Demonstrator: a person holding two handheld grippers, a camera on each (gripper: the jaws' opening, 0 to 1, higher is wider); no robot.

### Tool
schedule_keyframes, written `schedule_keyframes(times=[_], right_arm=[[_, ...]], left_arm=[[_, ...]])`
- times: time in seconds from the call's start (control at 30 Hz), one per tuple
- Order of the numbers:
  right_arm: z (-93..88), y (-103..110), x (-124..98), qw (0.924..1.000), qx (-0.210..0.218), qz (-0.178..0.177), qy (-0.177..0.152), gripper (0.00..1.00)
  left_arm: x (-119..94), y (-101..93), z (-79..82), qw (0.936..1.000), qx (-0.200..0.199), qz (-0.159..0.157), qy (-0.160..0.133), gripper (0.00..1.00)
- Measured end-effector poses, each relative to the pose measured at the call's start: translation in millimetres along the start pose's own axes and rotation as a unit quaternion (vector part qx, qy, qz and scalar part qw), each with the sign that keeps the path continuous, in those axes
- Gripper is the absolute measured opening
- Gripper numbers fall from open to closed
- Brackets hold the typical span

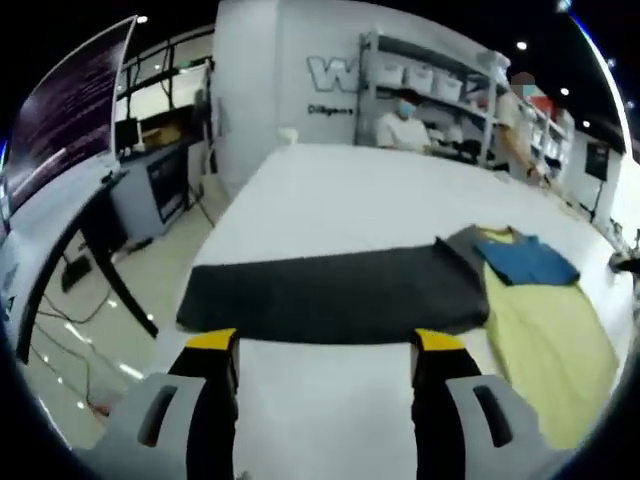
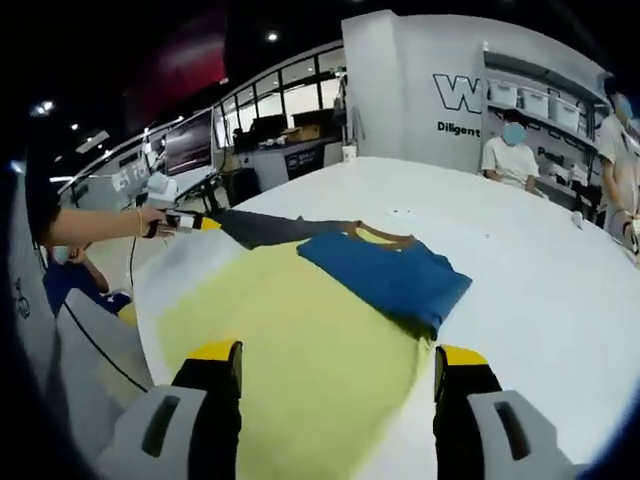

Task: Fold the garment on the visible template until the final outline fits inside the template.

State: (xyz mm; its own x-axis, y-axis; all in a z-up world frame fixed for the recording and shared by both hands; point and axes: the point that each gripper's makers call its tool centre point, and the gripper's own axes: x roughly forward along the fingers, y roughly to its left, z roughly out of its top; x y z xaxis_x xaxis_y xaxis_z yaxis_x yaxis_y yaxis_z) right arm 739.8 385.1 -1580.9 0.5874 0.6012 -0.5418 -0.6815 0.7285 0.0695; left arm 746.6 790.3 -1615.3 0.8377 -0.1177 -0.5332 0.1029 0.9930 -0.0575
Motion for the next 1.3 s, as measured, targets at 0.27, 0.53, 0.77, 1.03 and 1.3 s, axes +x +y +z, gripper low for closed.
schedule_keyframes(times=[0.27, 0.53, 0.77, 1.03, 1.3], right_arm=[[-15.5, -1.3, -22.6, 0.9994, 0.021, -0.024, 0.016, 0.75], [-24.2, 9.0, -43.8, 0.9989, 0.035, -0.027, 0.015, 0.71], [-36.2, 14.9, -52.8, 0.998, 0.048, -0.029, 0.026, 0.68], [-37.6, 13.9, -55.6, 0.9977, 0.045, -0.033, 0.038, 0.64], [-37.7, 12.2, -51.4, 0.9975, 0.044, -0.034, 0.043, 0.64]], left_arm=[[18.8, 24.2, 0.7, 0.9998, -0.007, 0.017, 0.007, 0.66], [31.3, 41.9, -5.4, 0.9992, -0.015, 0.033, 0.019, 0.57], [41.6, 61.5, -3.7, 0.9975, -0.027, 0.063, 0.017, 0.46], [33.8, 101.4, -9.7, 0.989, -0.03, 0.142, 0.028, 0.38], [38.6, 125.0, -4.0, 0.9871, -0.059, 0.147, -0.021, 0.24]])
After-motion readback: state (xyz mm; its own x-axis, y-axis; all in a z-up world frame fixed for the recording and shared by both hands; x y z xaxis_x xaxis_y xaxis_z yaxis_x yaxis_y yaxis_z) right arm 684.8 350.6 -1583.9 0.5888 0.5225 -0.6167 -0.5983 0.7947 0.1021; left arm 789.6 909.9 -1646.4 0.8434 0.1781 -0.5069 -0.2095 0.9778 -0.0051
